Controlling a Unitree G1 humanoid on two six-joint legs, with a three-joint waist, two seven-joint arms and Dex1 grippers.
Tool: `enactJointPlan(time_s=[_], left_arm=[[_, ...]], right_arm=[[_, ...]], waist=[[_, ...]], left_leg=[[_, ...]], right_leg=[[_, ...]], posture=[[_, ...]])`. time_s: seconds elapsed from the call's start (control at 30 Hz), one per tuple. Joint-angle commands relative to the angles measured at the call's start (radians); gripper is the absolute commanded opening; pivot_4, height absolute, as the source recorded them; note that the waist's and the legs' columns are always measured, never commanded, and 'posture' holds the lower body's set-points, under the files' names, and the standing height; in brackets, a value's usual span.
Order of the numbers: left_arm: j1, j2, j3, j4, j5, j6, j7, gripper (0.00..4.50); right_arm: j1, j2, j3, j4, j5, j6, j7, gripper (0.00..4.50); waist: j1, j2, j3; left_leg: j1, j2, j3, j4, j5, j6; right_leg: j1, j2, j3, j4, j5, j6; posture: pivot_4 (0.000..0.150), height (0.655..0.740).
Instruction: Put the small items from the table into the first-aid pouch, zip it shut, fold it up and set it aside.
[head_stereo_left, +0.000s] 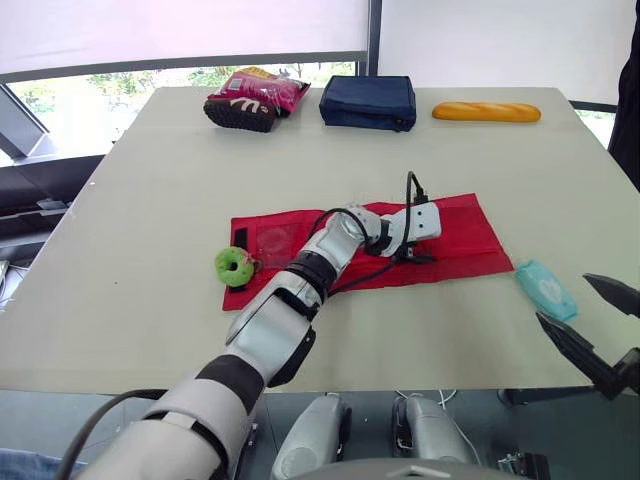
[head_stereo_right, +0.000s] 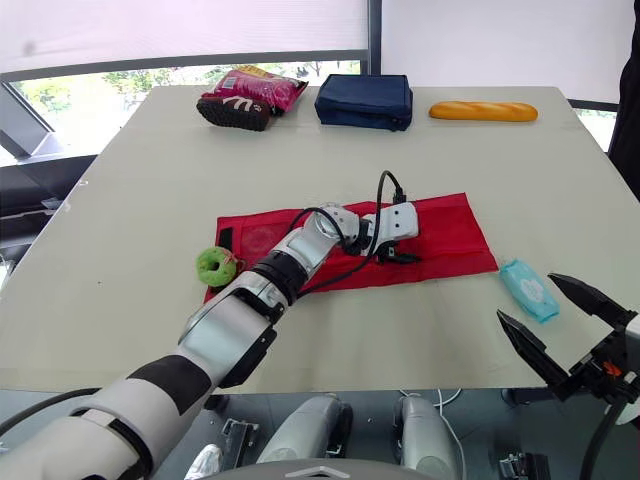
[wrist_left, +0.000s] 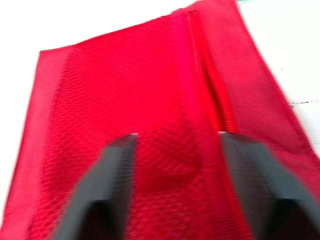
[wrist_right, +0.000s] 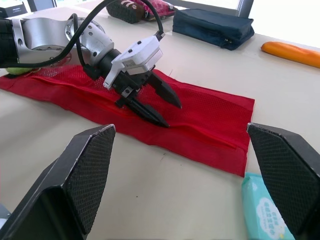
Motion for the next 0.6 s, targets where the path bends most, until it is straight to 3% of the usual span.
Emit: enactJointPlan(time_s=[0.03, 0.13, 0.4, 0.6], left_arm=[[-0.008, -0.023, 0.023, -0.028, -0.004, 0.006, 0.002, 0.91], [0.002, -0.034, 0.025, -0.034, 0.002, 0.025, 0.015, 0.05], [0.025, -0.028, 0.048, -0.063, -0.01, 0.079, -0.003, 0.05], [0.013, -0.012, 0.117, -0.084, -0.083, 0.141, -0.099, 0.05]], right_arm=[[0.003, 0.0, -0.007, -0.03, -0.003, -0.024, -0.008, 4.5], [0.001, -0.001, -0.006, -0.03, -0.004, -0.025, -0.009, 4.5], [-0.002, -0.006, 0.006, -0.031, -0.017, -0.024, -0.013, 4.5], [-0.005, -0.011, 0.019, -0.025, -0.034, -0.01, -0.03, 4.5]], waist=[[0.0, 0.0, 0.0], [0.0, 0.0, 0.0], [0.0, 0.0, 0.0], [-0.001, 0.0, 0.0]], left_leg=[[0.0, 0.0, 0.0, 0.0, 0.0, 0.0], [0.0, 0.0, 0.0, 0.0, 0.0, 0.0], [0.0, 0.0, 0.0, 0.0, 0.0, 0.0], [0.0, 0.0, 0.0, 0.0, 0.0, 0.0]], right_leg=[[0.0, 0.0, 0.0, 0.0, 0.0, 0.0], [0.0, 0.0, 0.0, 0.0, 0.0, 0.0], [0.0, 0.0, 0.0, 0.0, 0.0, 0.0], [0.0, 0.0, 0.0, 0.0, 0.0, 0.0]], posture=[[0.15, 0.739], [0.15, 0.739], [0.15, 0.739], [0.15, 0.739]])
